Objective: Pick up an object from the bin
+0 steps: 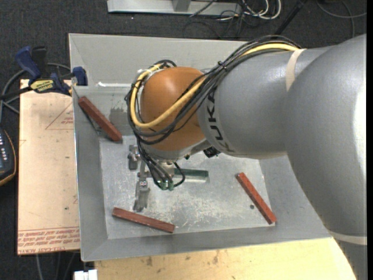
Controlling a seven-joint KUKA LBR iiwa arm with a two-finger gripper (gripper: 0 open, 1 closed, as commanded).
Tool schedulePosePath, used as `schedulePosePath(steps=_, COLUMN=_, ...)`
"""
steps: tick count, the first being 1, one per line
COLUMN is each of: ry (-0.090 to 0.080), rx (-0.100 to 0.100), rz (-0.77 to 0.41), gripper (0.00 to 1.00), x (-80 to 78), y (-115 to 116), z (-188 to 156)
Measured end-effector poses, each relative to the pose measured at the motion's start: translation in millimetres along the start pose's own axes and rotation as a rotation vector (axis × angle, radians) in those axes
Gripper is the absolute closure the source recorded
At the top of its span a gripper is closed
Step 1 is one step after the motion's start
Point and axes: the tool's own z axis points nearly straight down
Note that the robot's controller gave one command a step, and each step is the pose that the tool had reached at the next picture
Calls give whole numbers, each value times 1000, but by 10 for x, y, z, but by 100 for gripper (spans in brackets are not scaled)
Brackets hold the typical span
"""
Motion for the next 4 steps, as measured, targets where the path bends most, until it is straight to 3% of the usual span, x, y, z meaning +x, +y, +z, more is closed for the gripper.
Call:
schedulePosePath(steps=1, ry=-11, rx=-1, rz=-141, gripper=0, x=25, y=96, z=-245)
schedulePosePath(steps=2, ry=1, rx=2, rz=-169, gripper=0, x=251, y=-60, z=937)
schedulePosePath(steps=3, ry=-7, rx=-2, rz=-168, gripper=100, x=221, y=-52, z=888)
schedulePosePath(steps=4, ry=-17, rx=-1, rz=-185, gripper=100, x=275, y=-322, z=-567)
